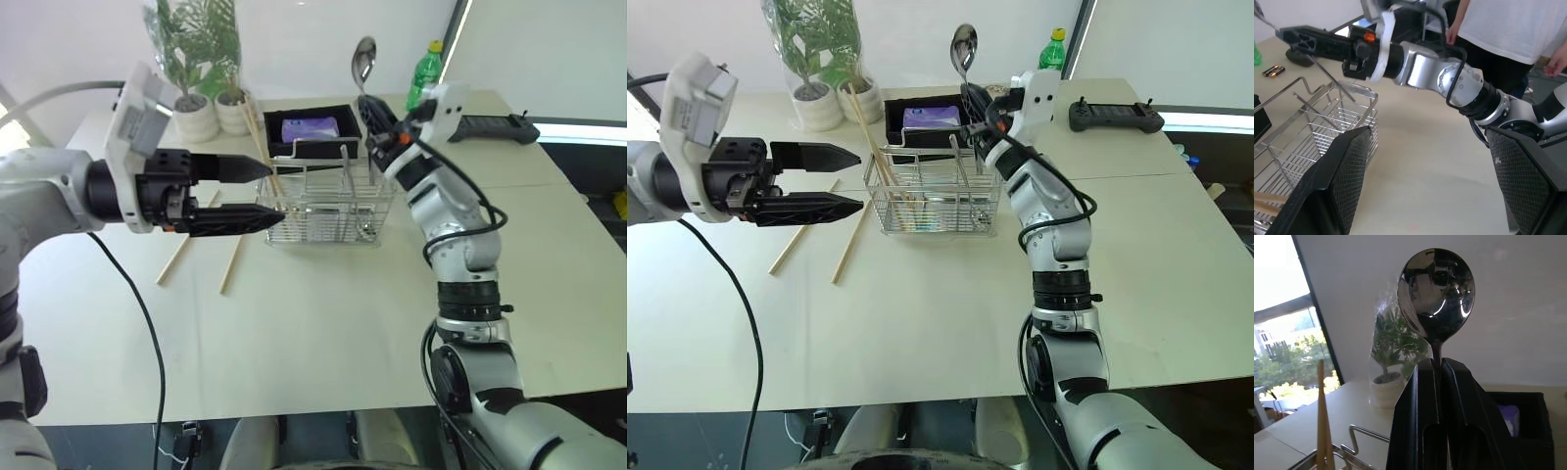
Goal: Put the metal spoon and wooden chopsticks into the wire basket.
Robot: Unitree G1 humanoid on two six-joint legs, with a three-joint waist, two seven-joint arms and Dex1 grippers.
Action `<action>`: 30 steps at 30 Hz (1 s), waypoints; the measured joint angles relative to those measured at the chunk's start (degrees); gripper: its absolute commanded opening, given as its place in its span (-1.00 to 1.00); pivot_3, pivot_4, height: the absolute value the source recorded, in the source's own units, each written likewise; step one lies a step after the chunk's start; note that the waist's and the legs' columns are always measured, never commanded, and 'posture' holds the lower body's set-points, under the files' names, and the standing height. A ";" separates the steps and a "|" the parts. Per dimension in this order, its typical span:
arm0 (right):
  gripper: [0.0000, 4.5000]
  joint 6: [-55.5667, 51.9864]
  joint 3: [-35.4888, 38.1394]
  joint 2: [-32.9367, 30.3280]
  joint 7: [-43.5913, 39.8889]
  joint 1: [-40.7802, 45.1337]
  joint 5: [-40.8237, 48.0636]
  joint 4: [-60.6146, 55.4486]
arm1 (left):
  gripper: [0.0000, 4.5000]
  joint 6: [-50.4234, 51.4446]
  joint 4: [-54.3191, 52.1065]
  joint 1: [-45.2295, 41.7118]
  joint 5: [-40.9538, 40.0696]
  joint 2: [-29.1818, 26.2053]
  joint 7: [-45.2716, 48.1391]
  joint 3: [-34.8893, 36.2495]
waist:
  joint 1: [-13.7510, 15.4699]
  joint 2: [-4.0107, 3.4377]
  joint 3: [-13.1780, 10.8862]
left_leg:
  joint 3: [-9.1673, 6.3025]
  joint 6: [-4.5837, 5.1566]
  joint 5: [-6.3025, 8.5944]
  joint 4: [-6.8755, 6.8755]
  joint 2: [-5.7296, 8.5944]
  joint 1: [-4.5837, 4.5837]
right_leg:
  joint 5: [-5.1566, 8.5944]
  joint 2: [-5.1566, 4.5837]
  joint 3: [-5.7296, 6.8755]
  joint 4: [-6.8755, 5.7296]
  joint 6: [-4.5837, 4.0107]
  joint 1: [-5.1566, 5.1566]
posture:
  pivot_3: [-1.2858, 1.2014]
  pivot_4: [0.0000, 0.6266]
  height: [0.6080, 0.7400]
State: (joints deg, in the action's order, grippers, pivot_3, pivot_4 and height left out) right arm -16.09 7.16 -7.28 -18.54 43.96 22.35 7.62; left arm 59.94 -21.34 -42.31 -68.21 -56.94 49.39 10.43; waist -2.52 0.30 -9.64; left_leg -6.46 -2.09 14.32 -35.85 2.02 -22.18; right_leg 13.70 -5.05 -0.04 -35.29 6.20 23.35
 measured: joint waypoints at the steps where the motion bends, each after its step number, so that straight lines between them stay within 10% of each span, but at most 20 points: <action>1: -0.37 0.45 -0.03 0.11 0.07 -0.22 -0.33 0.53 | 0.75 0.01 0.03 -0.29 0.00 0.00 -0.03 0.00 | 0.00 0.00 0.00 | 0.00 0.00 0.00 0.00 0.00 0.00 | 0.00 0.00 0.00 0.00 0.00 0.00 | 0.03 -0.52 0.61; 7: 0.97 1.49 -0.12 0.25 0.20 -0.59 -1.01 0.88 | 0.75 0.01 0.76 -0.62 0.05 0.01 -0.05 -0.01 | 0.00 0.00 0.00 | 0.00 -0.02 -0.01 0.00 0.00 0.00 | 0.00 0.00 -0.01 -0.02 0.00 0.00 | 0.03 -0.52 0.61; 14: 0.97 -4.29 -0.02 -3.79 -1.05 -1.83 0.61 -6.44 | 0.75 -0.21 1.13 -0.62 0.64 0.71 -0.98 -0.01 | 0.17 -0.01 -0.01 | -0.01 -0.02 -0.01 -0.02 0.01 0.00 | 0.00 -0.02 -0.01 -0.03 0.00 -0.02 | 0.03 -0.52 0.61; 30: 0.97 -36.03 -6.36 -53.09 -42.67 12.35 15.18 -17.85 | 0.75 -8.35 14.80 8.23 18.77 0.95 -5.62 1.53 | 0.05 0.15 -0.08 | 0.14 0.00 0.01 0.14 0.00 0.00 | 0.12 -0.09 0.01 0.15 -0.17 0.00 | 0.03 -0.52 0.61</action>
State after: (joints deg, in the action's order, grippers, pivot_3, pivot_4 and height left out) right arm -52.13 0.80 -60.37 -61.20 56.31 37.53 -10.23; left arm 51.59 -6.54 -34.09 -49.43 -55.99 43.76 11.96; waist -2.47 0.45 -9.72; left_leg -6.32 -2.09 14.33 -35.71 2.02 -22.19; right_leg 13.82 -5.14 -0.03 -35.15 6.03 23.35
